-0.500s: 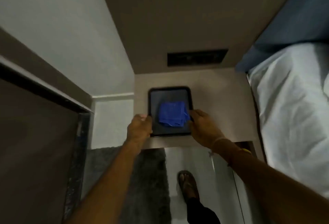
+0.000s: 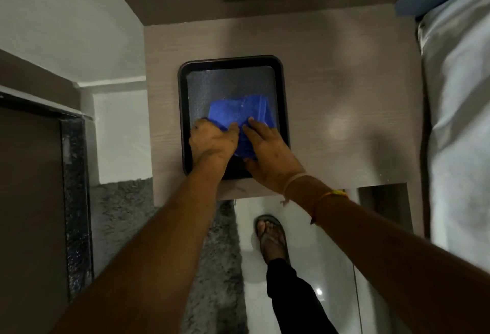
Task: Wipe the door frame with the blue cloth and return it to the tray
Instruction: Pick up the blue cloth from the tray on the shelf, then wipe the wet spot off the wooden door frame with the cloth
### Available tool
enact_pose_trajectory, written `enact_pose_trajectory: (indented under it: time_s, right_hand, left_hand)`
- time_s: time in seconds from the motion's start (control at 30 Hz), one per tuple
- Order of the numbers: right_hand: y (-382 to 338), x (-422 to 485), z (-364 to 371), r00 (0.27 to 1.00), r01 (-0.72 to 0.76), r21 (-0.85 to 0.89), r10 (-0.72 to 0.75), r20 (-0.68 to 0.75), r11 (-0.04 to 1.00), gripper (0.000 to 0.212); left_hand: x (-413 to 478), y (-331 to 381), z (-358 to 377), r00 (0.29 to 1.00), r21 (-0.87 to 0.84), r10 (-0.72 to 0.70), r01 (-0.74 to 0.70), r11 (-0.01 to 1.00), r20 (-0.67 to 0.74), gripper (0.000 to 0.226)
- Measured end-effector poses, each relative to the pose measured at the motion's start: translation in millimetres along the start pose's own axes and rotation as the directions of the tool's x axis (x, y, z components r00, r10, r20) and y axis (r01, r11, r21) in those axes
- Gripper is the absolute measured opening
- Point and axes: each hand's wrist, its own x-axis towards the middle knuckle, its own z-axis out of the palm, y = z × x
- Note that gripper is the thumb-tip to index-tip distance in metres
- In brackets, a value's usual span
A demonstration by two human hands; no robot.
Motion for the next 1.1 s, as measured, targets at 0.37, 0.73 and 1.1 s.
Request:
enact_pose_trajectory:
  time_s: [0.37,0.73,1.1]
  right_hand:
    - [-13,-12,-21,0.998,0.021,0.029,-0.02,-0.052,0.999,0.097]
    - [-214,-86,-132,0.903,0.359,0.427,-0.195,-0.382,0.83,0.064]
    - [-584,-319,-163,0.358,0.924,0.338,-0.714,-0.602,0.178,0.055]
  left_hand:
    - [-23,18,-23,0.971,-0.42,0.029,0.076,0.904,0.238,0.034]
    - [-189,53,-246,0.877,-0.44,0.41,-0.48,0.759,-0.25,0.022]
    - [-468,-108,-561,0.134,0.305,0.455,-0.574,0.76,-0.88,0.038]
